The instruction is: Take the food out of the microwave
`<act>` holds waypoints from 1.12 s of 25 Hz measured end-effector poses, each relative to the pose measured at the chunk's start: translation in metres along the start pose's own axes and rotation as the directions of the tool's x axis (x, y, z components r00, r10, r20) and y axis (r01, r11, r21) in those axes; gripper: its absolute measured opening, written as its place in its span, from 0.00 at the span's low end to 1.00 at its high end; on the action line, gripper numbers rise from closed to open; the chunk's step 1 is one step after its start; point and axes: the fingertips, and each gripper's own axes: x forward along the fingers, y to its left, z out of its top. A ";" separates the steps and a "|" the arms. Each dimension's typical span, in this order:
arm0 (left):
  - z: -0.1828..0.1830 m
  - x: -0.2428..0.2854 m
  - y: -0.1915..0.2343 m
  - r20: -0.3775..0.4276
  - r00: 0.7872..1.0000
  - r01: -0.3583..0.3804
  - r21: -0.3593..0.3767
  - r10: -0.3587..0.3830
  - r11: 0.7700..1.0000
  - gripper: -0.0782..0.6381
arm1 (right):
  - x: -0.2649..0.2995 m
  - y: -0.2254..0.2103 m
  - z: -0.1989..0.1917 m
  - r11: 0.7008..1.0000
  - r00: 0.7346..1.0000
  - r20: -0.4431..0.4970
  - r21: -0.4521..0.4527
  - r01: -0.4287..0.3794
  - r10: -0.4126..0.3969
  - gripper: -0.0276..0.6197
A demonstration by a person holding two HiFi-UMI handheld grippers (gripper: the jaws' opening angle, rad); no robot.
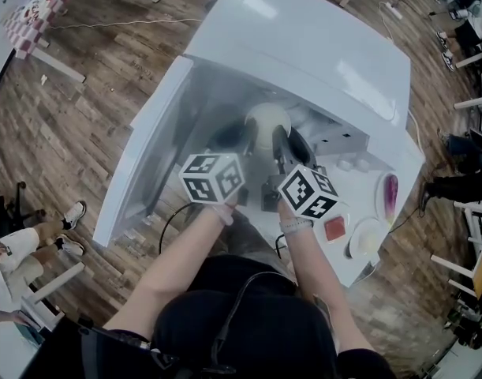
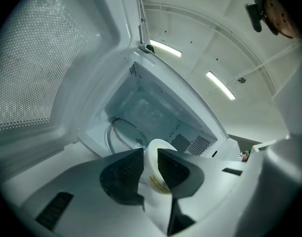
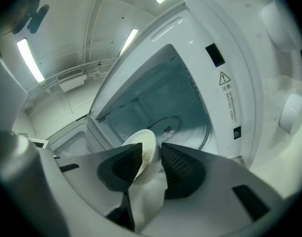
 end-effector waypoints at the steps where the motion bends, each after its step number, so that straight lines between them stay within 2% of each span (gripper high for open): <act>1: -0.001 -0.002 -0.001 0.001 1.000 -0.001 0.000 0.001 1.000 0.24 | -0.002 0.001 -0.001 1.000 1.000 0.000 -0.001 -0.002 0.002 0.25; 15: -0.019 -0.022 -0.006 -0.006 1.000 -0.019 -0.007 0.019 1.000 0.24 | -0.022 0.001 -0.016 1.000 1.000 -0.027 -0.007 -0.016 0.016 0.25; 28: -0.042 -0.035 -0.004 -0.046 0.999 -0.023 -0.019 0.022 1.000 0.24 | -0.037 -0.005 -0.037 1.000 0.998 -0.060 0.013 0.001 -0.001 0.25</act>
